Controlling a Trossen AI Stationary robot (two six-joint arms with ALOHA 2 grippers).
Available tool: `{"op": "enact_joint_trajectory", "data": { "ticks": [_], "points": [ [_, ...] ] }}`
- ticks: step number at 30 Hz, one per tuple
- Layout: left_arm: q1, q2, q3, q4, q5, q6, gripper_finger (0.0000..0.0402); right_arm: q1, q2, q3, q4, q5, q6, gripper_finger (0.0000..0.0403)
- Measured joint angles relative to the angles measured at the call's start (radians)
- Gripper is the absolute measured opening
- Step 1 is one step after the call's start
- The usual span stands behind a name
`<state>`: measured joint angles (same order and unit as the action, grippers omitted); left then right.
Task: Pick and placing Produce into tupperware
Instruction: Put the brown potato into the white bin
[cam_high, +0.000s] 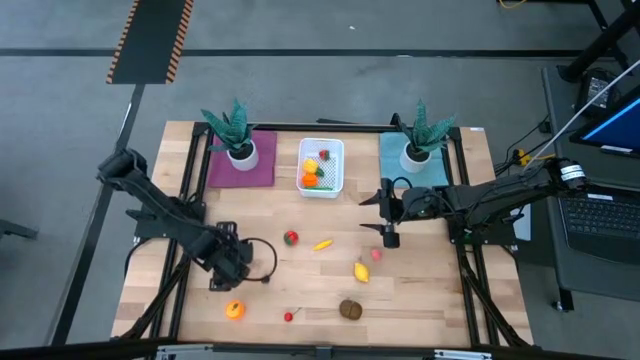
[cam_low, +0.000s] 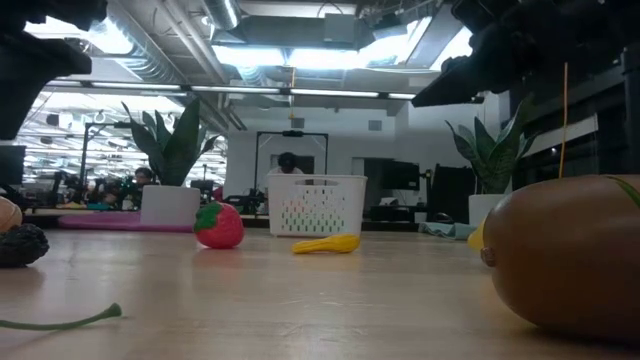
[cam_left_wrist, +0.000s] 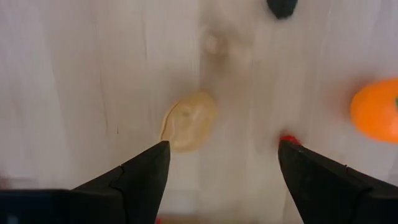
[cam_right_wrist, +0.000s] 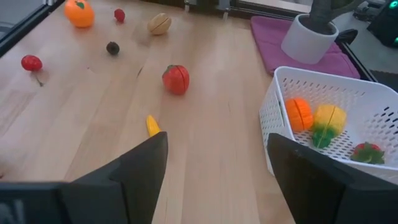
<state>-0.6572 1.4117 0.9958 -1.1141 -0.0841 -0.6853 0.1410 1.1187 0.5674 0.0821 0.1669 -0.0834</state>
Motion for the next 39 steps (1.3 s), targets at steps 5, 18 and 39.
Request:
{"op": "enact_joint_trajectory", "data": {
  "ticks": [5,18,39],
  "points": [
    [-0.005,0.009,0.0,0.017,-0.001,0.037,0.029,0.0,0.0,0.0,0.024,0.0,0.003,0.0278],
    [-0.004,0.009,0.0,0.061,-0.008,0.04,0.029,0.0,0.0,0.0,0.026,-0.001,0.05,0.0278],
    [0.015,0.008,-0.126,0.14,-0.056,0.005,0.029,0.0,0.0,-0.001,0.026,-0.001,0.081,0.0278]
  ]
}}
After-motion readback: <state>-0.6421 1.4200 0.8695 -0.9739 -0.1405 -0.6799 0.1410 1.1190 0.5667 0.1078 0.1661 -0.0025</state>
